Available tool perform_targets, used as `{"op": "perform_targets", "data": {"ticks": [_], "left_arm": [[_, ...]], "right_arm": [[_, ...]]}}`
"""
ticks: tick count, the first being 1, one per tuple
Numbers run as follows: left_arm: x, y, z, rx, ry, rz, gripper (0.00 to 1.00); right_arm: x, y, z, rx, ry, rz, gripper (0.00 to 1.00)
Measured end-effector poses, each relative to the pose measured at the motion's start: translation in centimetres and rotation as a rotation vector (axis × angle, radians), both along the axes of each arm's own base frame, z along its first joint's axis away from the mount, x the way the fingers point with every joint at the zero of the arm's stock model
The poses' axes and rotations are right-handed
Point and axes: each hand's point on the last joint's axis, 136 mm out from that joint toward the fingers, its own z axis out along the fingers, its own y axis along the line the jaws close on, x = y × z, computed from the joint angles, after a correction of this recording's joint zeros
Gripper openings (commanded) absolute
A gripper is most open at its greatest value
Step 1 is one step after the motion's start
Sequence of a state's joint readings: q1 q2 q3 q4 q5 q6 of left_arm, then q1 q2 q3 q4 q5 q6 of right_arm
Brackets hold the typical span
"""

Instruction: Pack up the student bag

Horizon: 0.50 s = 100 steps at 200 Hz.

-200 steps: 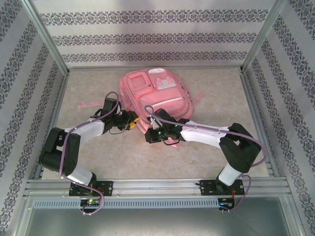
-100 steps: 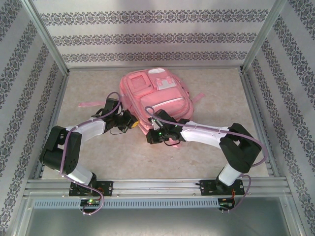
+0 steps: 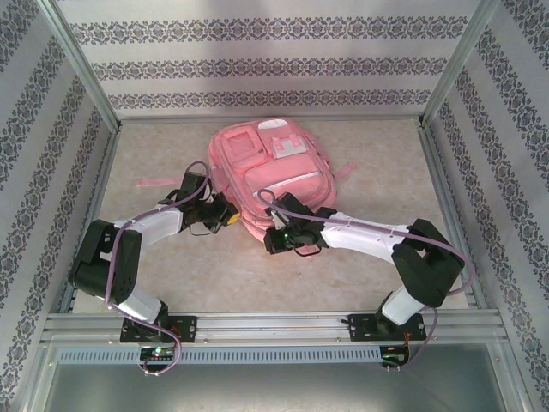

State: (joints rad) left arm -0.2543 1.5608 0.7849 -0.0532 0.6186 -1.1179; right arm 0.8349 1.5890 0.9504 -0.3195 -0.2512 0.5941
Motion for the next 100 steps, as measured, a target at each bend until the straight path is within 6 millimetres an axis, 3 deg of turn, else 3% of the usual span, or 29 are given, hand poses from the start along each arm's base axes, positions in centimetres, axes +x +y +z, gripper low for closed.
{"op": "perform_targets", "data": {"ticks": [42, 100], "left_arm": [[0.1, 0.9, -0.1, -0.003, 0.010, 0.009, 0.00], [0.0, 1.3, 0.1, -0.004, 0.019, -0.001, 0.00]], "right_arm": [[0.0, -2.1, 0.8, -0.033, 0.000, 0.004, 0.00], [-0.2, -4.3, 0.3, -0.065, 0.051, 0.035, 0.00]]}}
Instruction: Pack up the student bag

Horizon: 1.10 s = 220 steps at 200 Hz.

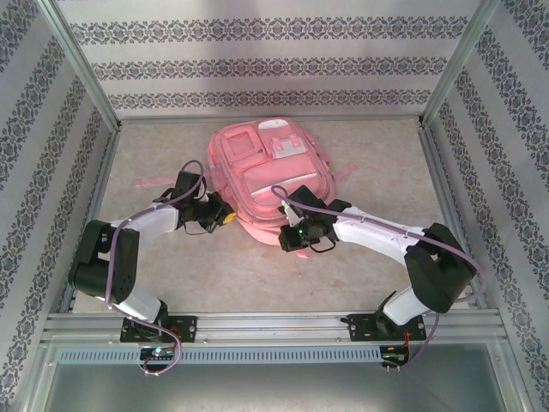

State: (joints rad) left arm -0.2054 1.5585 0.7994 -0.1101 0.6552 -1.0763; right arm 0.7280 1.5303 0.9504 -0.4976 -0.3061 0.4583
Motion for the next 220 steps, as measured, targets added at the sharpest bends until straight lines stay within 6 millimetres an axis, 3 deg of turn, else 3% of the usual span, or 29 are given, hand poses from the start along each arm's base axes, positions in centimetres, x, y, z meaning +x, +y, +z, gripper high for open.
{"op": "perform_targets", "data": {"ticks": [29, 58, 69, 90, 125, 176, 220], "left_arm": [[0.8, 0.3, 1.2, -0.006, -0.004, -0.018, 0.02], [2.7, 1.6, 2.6, 0.034, -0.018, -0.030, 0.38], [3.2, 2.3, 3.5, 0.060, -0.037, -0.024, 0.45], [3.0, 3.8, 5.3, 0.116, -0.085, -0.010, 0.48], [-0.5, 4.2, 8.2, 0.125, -0.156, -0.013, 0.53], [-4.2, 3.7, 4.9, 0.091, -0.050, 0.021, 0.50], [-3.0, 3.1, 4.7, 0.074, -0.043, 0.034, 0.48]], "right_arm": [[-0.4, 0.9, 0.6, 0.054, 0.036, 0.033, 0.00], [-0.3, 4.4, 1.7, 0.109, 0.081, 0.061, 0.00], [0.1, 6.1, 2.1, 0.124, 0.091, 0.068, 0.00], [1.2, 8.8, 2.8, 0.152, 0.101, 0.051, 0.00], [2.6, 10.8, 4.1, 0.217, 0.107, -0.014, 0.00], [3.1, 11.9, 4.2, 0.260, 0.140, -0.053, 0.00], [3.2, 12.1, 4.2, 0.269, 0.137, -0.052, 0.00]]}}
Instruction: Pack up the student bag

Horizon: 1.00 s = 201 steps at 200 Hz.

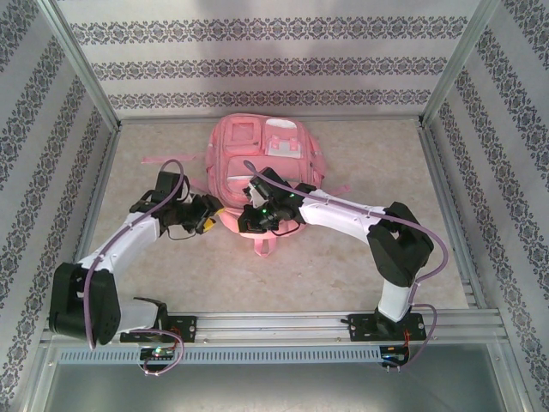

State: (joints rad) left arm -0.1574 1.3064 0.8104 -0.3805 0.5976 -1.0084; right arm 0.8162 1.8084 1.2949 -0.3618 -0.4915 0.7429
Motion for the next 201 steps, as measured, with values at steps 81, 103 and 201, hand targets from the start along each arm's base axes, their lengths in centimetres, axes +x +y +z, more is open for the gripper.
{"op": "perform_targets", "data": {"ticks": [81, 103, 201], "left_arm": [[3.7, -1.2, -0.4, -0.014, 0.018, 0.003, 0.07], [3.9, -1.4, -0.3, -0.011, 0.017, -0.008, 0.00], [4.1, -1.4, 2.4, 0.027, 0.004, -0.066, 0.00]], "right_arm": [[-0.5, -0.3, -1.0, -0.019, -0.003, 0.015, 0.00], [-0.4, -0.7, -1.4, -0.042, -0.018, 0.014, 0.00], [-0.6, -3.0, -1.2, -0.118, -0.142, 0.079, 0.00]]}}
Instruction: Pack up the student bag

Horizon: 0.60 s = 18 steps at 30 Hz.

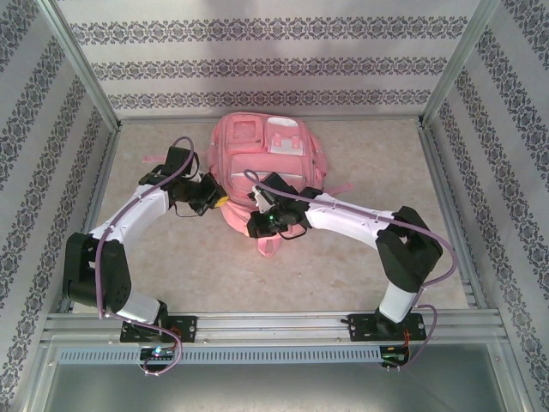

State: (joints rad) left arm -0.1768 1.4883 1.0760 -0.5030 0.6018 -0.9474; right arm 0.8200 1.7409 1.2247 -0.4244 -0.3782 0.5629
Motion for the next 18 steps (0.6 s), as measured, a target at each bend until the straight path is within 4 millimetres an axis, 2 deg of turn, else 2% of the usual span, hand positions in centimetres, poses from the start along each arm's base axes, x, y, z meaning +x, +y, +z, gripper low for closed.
{"op": "perform_targets", "data": {"ticks": [7, 16, 18], "left_arm": [[-0.5, 0.1, -0.2, 0.019, 0.000, -0.033, 0.00], [-0.6, -0.1, -0.1, 0.013, -0.003, -0.044, 0.00], [-0.6, -0.1, -0.1, 0.014, -0.007, -0.047, 0.00]], "right_arm": [[0.0, -1.3, 0.0, -0.004, -0.001, 0.024, 0.00], [-0.4, -1.3, 0.6, 0.012, 0.009, 0.069, 0.00], [-0.5, -1.3, 0.7, 0.007, 0.007, 0.074, 0.03]]}}
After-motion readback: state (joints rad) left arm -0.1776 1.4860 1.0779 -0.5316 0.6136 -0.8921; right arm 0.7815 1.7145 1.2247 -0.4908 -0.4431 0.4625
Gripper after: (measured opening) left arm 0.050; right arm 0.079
